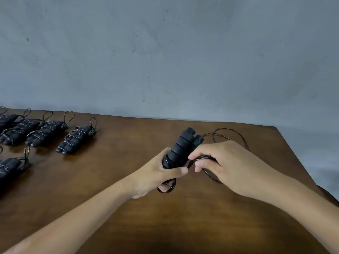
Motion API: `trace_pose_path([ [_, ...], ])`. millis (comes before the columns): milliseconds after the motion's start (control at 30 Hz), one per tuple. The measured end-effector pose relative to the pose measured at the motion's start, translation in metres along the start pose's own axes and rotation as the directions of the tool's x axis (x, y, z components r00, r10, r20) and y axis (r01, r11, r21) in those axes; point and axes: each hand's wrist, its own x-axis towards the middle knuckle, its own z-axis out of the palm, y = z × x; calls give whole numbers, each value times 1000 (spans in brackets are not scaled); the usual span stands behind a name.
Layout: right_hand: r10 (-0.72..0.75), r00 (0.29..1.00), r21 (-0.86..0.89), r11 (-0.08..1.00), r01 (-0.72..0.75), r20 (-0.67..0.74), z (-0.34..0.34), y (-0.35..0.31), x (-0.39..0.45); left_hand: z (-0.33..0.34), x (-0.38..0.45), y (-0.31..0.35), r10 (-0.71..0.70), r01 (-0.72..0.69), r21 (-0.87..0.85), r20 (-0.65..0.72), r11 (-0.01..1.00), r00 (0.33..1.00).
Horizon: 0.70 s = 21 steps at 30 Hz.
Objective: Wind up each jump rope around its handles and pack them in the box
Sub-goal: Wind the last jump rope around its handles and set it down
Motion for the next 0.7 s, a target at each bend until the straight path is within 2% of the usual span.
trace_pose_path([
  [100, -25, 999, -58, 998, 23, -25, -6, 0, 7, 6, 1, 4, -23, 24, -21, 62, 999, 998],
  [233, -127, 992, -279, 953, 121, -4, -8, -11, 14, 15, 7, 13, -74, 75, -3, 106, 997, 992],
  [367, -178, 984, -370, 915, 163, -6, -16, -16, 27, 15, 11, 21, -158, 143, 127, 114, 981, 981],
  [567, -153, 988, -308, 941, 139, -21, -31, 0, 52, -1, 9, 29, -191, 143, 272, 160, 952, 968],
  [700, -121, 992, -85, 989, 118, -24, -34, 17, 66, -13, 7, 35, -192, 118, 324, 205, 939, 960],
])
